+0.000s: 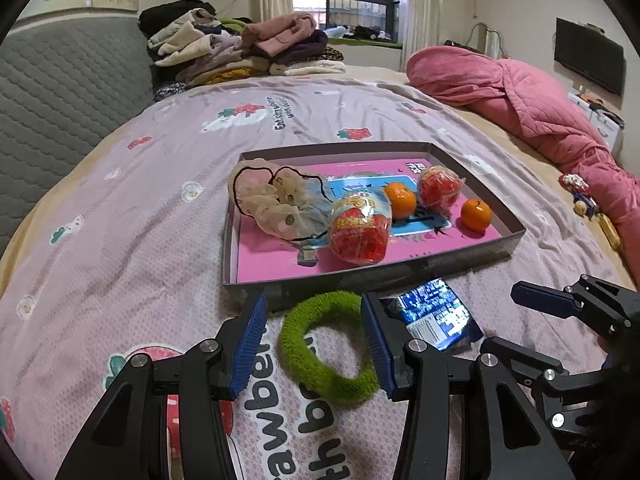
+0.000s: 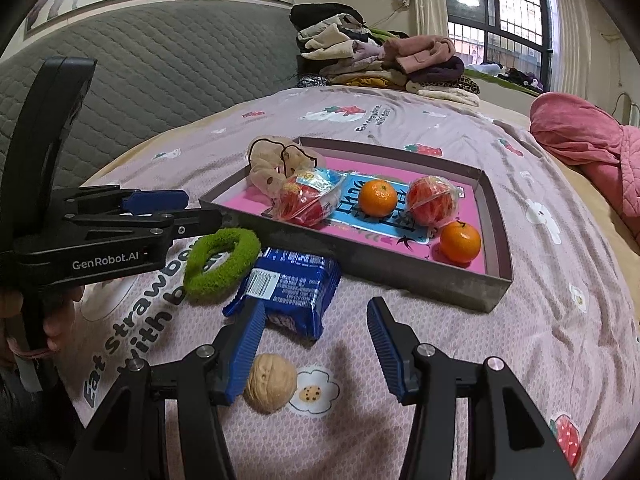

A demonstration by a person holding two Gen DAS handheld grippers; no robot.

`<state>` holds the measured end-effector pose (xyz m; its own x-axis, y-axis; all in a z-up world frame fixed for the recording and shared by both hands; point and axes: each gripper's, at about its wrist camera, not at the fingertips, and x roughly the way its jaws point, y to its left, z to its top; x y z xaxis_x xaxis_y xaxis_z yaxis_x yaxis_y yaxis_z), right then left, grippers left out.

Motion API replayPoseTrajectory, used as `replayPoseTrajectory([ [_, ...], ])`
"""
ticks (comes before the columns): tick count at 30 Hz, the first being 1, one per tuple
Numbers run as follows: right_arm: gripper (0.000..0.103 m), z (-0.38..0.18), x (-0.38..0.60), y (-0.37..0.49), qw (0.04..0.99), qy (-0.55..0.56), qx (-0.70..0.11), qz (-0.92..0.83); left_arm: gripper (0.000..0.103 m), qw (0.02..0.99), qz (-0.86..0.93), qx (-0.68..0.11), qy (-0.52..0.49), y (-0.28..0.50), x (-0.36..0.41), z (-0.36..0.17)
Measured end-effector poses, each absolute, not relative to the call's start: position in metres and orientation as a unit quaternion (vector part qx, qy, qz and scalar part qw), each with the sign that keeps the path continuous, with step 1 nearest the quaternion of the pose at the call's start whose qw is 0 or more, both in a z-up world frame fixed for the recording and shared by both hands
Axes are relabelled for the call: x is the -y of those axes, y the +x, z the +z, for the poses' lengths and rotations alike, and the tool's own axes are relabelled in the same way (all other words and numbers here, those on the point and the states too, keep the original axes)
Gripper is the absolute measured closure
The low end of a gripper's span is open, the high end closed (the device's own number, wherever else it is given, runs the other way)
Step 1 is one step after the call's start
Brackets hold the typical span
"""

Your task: Organize objects

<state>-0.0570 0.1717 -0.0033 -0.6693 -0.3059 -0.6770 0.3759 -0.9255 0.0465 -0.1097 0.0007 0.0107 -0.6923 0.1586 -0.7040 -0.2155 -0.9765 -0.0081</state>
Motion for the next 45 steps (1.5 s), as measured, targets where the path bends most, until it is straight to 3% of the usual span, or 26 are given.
replayPoseTrajectory([
  [45, 0.05, -0.023, -0.166, -0.031, 0.202, 0.386, -0.053, -0.898, 0.053, 0.144, 0.91, -0.069, -0.383, -0.093, -0.042, 0.005],
])
